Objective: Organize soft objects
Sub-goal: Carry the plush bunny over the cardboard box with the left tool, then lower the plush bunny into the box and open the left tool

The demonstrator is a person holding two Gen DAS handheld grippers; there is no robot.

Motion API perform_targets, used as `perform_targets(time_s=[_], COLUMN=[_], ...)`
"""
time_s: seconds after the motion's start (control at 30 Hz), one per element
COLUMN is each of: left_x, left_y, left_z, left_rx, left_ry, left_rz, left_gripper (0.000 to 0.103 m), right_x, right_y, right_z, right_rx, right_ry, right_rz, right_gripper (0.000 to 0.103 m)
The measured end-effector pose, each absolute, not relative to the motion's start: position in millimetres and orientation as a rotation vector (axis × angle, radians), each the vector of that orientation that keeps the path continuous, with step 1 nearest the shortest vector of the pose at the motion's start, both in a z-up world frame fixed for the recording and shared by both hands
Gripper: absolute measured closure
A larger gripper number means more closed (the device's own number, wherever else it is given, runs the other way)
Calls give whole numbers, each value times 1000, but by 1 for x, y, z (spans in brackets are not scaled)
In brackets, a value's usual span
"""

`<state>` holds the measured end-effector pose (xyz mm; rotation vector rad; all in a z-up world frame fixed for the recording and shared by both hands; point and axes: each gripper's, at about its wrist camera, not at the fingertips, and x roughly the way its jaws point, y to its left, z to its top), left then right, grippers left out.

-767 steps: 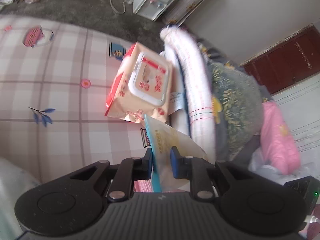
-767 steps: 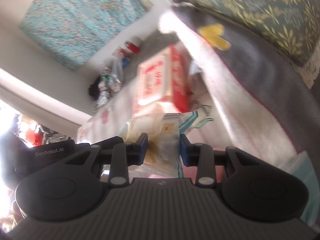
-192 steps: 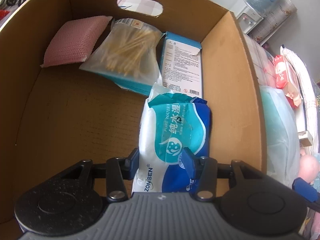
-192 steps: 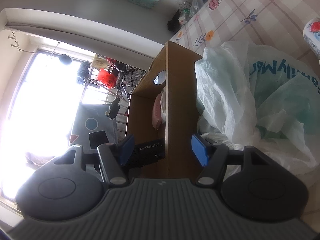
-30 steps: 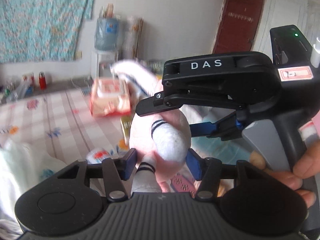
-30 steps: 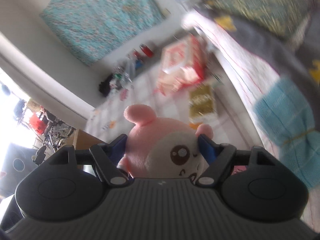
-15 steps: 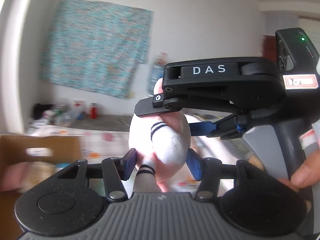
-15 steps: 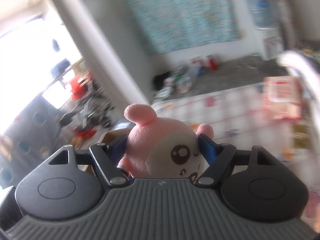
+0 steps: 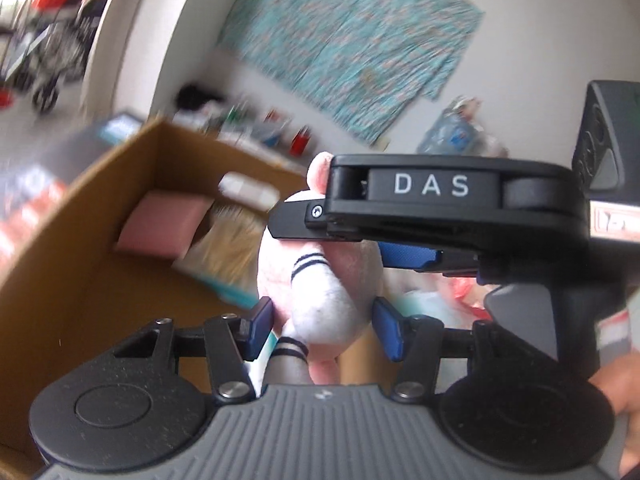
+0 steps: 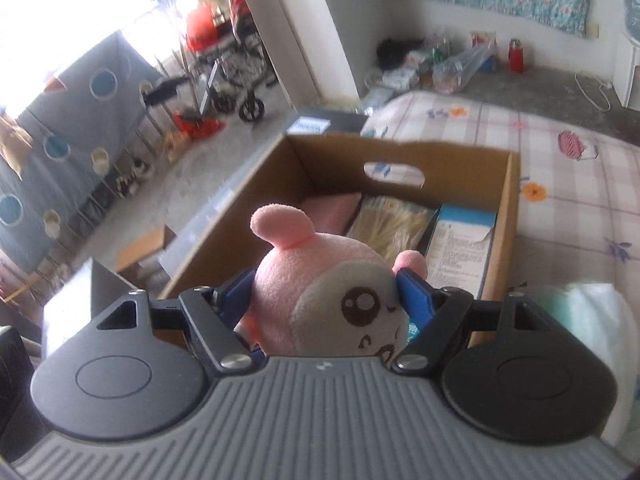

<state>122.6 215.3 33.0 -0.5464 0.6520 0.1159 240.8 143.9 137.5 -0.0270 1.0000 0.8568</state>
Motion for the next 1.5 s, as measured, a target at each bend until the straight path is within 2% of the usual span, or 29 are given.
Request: perform_targets(time_s=[0.27,0.73,1.1,1.4,1.5], left_x=[132,97,108,124,126], left_y=[249,278,289,298,295], left_z=[-2,3,-8,-29,-32], left_rx=[-623,-614,-649,-762,-780], left_ry=[822,822,856,956,965], left_rz=[210,338,371,338,317], left_gripper=[48,44,44,40,39], right_x=[253,267,278,280,280], right_y=[184,215,228,242,244], right_z=[77,68,65,43,36], right_rx=[-57,-46,-92,-127,-118], right_ry=[1202,1216,1172,1242,1269], right_rz=[832,887,876,912,930], right_gripper=[26,18,20,20,23])
